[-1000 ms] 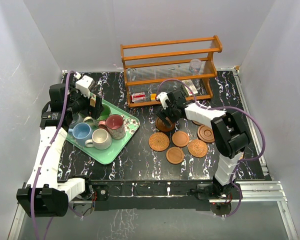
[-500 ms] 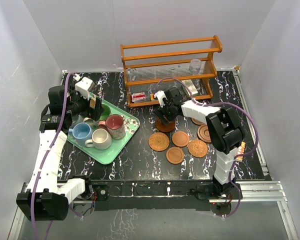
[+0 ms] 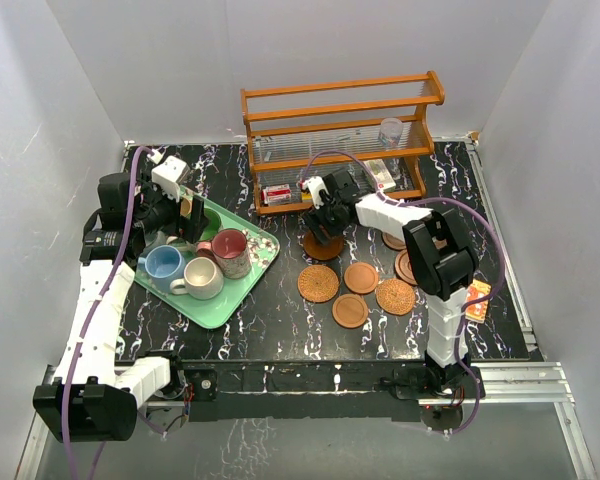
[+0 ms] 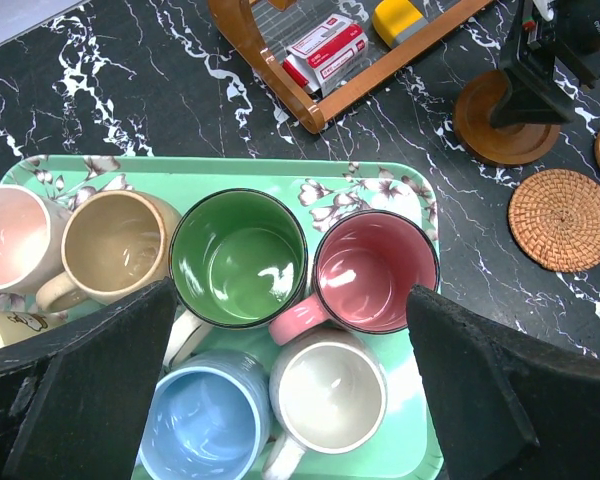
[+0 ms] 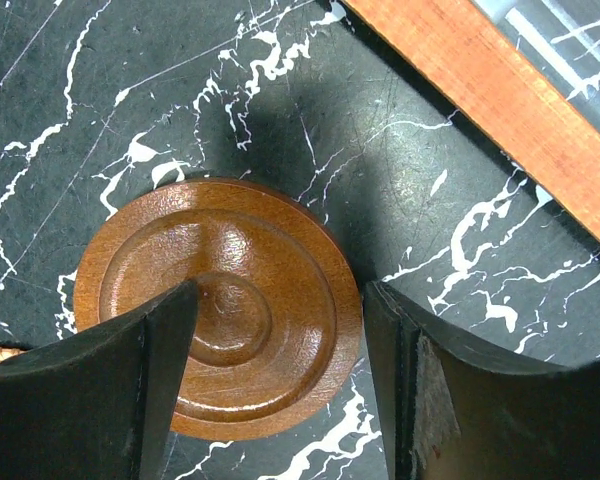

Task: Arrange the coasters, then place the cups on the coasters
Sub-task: Move the coaster to the center of the board.

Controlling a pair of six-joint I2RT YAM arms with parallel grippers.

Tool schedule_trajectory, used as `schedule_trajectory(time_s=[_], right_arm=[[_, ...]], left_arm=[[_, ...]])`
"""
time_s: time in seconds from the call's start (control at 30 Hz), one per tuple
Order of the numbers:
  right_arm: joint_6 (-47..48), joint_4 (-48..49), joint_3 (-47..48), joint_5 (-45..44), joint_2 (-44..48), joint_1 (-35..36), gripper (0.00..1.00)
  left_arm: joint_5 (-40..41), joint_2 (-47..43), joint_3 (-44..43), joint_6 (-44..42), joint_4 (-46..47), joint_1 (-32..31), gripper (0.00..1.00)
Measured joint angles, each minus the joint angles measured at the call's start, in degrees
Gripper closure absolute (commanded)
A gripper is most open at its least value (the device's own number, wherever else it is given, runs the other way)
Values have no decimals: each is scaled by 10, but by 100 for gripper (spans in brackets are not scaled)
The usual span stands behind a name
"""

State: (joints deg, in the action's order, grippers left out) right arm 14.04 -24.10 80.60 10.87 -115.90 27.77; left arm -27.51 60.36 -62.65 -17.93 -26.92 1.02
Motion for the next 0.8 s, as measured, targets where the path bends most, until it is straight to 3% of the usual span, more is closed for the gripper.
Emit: schedule_trajectory(time_s=[0.2,0.33,0.6,0.8], right_arm=[[2,-5,-14,-2,16,-8,31],[11,-28,-58,22,83,-41,29],[54,-61,-149,59,268,-196,29],[107,-107,-214,48,310,-309,31]], left_arm=[[-2,0,4,0,5,0,1],[-5,0,8,1,7,0,1],[-15,-2,12,4,13,0,1],[-22,-3,17,8,14,0,1]])
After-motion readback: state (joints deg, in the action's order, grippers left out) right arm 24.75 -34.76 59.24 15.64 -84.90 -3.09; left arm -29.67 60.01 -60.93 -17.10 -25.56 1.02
